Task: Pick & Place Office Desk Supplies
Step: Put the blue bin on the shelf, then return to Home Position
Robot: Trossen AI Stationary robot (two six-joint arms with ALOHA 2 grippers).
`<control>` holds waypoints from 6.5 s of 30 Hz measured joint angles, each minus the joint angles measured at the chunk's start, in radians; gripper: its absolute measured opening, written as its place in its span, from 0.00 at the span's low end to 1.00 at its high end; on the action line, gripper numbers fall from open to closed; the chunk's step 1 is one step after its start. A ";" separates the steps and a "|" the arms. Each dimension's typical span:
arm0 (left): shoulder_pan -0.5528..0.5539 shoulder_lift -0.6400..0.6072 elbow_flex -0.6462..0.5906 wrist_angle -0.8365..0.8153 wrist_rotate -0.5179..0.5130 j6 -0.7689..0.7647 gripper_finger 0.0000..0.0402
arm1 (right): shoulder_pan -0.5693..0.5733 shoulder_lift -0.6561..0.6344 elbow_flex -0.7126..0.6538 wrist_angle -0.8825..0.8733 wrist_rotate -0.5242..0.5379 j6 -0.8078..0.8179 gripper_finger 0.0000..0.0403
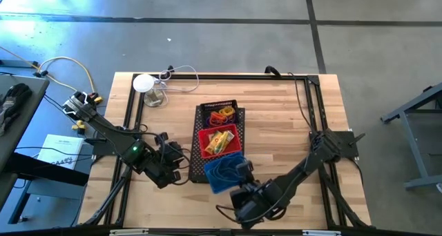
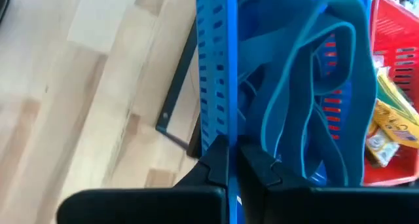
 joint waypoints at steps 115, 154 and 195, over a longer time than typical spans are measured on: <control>0.266 -1.018 -0.861 0.834 0.258 0.700 0.00 | -0.234 -1.832 -1.968 1.500 -0.364 -0.231 0.00; 0.236 -1.298 -1.045 0.755 0.364 0.823 0.00 | -0.240 -2.021 -2.208 1.534 -0.395 -0.199 0.00; 0.521 -1.116 -1.082 0.911 0.674 0.987 0.00 | -0.240 -2.081 -2.174 1.394 -0.457 -0.119 0.00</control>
